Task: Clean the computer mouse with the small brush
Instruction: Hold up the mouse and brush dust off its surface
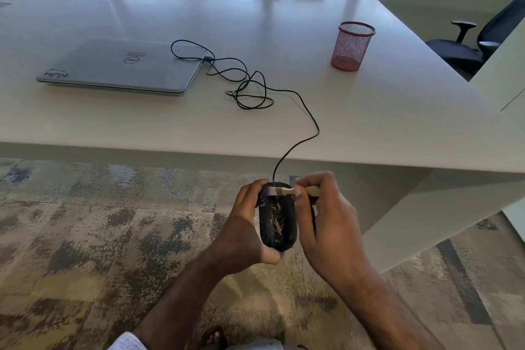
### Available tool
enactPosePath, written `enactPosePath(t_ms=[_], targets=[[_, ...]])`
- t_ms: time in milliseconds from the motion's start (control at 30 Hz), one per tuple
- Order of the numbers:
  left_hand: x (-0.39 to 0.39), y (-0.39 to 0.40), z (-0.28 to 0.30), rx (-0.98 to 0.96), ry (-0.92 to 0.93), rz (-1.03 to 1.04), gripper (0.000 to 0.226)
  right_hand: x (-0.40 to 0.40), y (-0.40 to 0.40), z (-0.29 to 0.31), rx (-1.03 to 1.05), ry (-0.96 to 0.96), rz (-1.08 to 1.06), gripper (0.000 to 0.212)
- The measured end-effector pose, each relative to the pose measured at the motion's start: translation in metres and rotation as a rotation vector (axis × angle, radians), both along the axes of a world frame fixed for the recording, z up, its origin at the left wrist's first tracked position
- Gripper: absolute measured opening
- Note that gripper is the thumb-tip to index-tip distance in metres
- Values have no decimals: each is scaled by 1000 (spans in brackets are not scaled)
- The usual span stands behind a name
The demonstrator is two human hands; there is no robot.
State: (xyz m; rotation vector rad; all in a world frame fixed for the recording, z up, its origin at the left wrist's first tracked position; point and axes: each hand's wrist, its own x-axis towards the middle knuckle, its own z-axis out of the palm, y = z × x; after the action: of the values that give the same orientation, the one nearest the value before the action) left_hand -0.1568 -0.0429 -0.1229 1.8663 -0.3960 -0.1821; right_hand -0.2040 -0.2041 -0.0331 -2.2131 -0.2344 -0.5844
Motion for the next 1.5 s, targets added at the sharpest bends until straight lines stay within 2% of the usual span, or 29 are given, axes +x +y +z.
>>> enactPosePath(t_ms=[133, 300, 433, 600, 733, 933, 1067, 1233, 1400, 1500], targets=[[0, 2, -1, 25, 3, -14, 125, -3, 2, -3, 18, 45, 88, 3], [0, 3, 3, 6, 62, -1, 122, -1, -6, -6, 44, 5, 19, 4], [-1, 2, 2, 29, 76, 8, 120, -7, -7, -9, 70, 91, 140, 5], [2, 1, 3, 11, 111, 22, 121, -9, -9, -8, 17, -46, 5, 6], [3, 2, 3, 8, 108, 25, 122, -14, -7, -11, -24, 5, 85, 6], [2, 2, 3, 1, 136, 24, 123, -10, -11, -8, 6, -55, -3, 5], [2, 2, 5, 5, 139, 22, 125, -14, -6, -11, -34, 2, 104, 5], [2, 2, 4, 12, 134, 31, 121, -11, -9, -9, -12, -50, 4, 5], [3, 2, 3, 21, 122, 29, 124, -13, -6, -11, -29, -2, 86, 5], [3, 2, 2, 22, 115, 35, 124, -13, -8, -10, 14, -41, 44, 4]])
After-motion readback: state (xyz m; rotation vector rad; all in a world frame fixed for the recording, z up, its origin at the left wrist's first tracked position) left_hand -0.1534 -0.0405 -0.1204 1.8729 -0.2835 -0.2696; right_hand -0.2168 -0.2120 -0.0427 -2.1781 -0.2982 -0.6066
